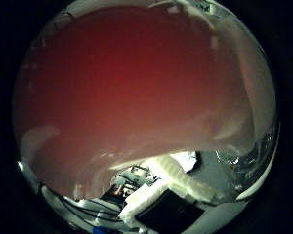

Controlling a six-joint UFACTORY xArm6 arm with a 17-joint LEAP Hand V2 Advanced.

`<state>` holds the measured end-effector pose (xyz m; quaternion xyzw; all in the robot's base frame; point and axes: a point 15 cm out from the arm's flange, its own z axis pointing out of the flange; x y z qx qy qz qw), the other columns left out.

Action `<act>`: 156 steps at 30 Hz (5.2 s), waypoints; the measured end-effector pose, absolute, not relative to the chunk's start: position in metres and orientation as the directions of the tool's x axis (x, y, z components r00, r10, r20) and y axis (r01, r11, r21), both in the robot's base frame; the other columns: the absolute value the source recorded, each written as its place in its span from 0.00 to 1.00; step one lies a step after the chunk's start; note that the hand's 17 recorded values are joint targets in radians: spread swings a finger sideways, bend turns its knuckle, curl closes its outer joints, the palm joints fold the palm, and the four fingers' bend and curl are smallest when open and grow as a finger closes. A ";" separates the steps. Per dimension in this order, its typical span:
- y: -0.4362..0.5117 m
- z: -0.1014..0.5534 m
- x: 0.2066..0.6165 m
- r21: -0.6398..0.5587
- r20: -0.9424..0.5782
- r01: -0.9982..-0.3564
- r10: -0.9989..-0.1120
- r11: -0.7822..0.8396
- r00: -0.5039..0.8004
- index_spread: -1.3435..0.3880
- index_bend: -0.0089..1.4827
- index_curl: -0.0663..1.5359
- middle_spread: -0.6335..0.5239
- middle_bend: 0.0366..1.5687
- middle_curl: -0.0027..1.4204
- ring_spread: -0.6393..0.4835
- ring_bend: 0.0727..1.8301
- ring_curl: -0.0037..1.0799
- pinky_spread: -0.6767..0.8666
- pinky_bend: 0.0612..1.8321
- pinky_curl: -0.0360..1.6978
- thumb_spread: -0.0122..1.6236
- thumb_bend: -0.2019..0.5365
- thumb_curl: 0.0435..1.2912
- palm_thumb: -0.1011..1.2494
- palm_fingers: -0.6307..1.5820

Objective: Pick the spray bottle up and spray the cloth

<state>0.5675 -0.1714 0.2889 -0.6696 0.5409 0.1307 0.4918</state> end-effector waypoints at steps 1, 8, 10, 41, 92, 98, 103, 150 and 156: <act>-0.171 0.289 0.567 -0.517 -0.708 -0.853 -0.595 0.070 0.381 0.66 0.12 0.20 0.54 0.24 0.28 0.57 0.20 0.28 0.50 0.15 0.20 0.72 0.25 0.18 0.47 0.45; -0.165 0.302 0.571 -0.539 -0.724 -0.835 -0.564 0.106 0.396 0.62 0.13 0.23 0.43 0.34 0.34 0.45 0.35 0.35 0.33 0.21 0.20 0.74 0.26 0.19 0.52 0.59; -0.164 0.304 0.571 -0.541 -0.726 -0.834 -0.561 0.108 0.398 0.61 0.13 0.24 0.40 0.37 0.37 0.41 0.39 0.38 0.27 0.27 0.21 0.75 0.26 0.19 0.54 0.62; -0.129 0.353 0.545 -0.526 -0.800 -0.834 -0.429 0.166 0.419 0.53 0.60 0.69 0.31 0.71 0.73 0.34 0.73 0.71 0.23 0.57 0.70 0.84 0.27 0.27 0.78 0.73; 0.059 0.410 0.368 0.151 -0.848 -0.797 -0.491 -0.585 0.199 0.62 0.75 0.59 0.39 0.80 0.65 0.37 0.73 0.75 0.30 0.56 0.84 0.84 0.26 0.37 0.79 0.79; 0.056 0.400 0.362 0.248 -0.827 -0.764 -0.541 -0.595 0.152 0.63 0.75 0.59 0.39 0.81 0.64 0.37 0.74 0.75 0.30 0.56 0.84 0.84 0.26 0.37 0.79 0.79; 0.056 0.393 0.353 0.305 -0.795 -0.730 -0.586 -0.612 0.159 0.63 0.76 0.59 0.39 0.81 0.64 0.37 0.74 0.75 0.30 0.56 0.84 0.84 0.26 0.37 0.79 0.78; 0.081 0.319 0.394 0.370 -0.729 -0.728 -0.666 -0.578 0.158 0.63 0.77 0.57 0.39 0.82 0.63 0.37 0.74 0.75 0.31 0.56 0.84 0.84 0.26 0.36 0.78 0.78; 0.079 0.299 0.406 0.373 -0.727 -0.743 -0.673 -0.556 0.138 0.63 0.77 0.57 0.39 0.82 0.63 0.37 0.74 0.75 0.31 0.56 0.84 0.84 0.27 0.36 0.78 0.78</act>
